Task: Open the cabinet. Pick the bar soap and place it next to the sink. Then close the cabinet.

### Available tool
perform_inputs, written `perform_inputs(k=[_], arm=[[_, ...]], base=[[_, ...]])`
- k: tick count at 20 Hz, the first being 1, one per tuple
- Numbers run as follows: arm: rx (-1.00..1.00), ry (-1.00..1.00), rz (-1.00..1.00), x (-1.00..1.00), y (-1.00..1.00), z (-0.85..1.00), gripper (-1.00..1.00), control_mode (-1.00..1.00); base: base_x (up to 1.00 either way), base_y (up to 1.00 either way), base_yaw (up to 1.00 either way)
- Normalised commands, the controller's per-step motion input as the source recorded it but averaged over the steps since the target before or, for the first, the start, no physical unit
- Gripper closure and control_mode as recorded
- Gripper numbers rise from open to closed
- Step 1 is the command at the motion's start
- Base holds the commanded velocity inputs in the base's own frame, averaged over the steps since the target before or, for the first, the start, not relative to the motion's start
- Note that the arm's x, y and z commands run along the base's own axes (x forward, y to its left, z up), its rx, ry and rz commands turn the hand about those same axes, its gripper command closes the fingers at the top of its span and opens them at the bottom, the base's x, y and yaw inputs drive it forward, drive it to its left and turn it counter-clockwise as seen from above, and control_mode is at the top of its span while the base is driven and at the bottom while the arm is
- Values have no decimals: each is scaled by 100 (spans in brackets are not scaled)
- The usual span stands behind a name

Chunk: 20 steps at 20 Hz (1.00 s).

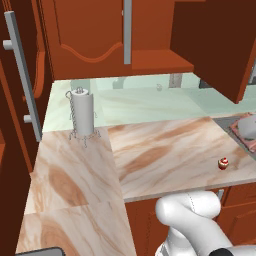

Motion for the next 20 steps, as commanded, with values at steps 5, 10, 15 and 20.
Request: perform_inputs(k=[5, 10, 15, 20], arm=[[0, 3, -1, -40, -51, 0, 100, -100], [0, 9, -10, -8, -61, -11, 100, -100], [0, 4, -16, 10, -72, -37, 100, -100], [0, 4, -17, 11, -60, -42, 100, -100]], base=[[0, 0, 0], [0, 0, 0], [0, 0, 0], [0, 0, 0]])
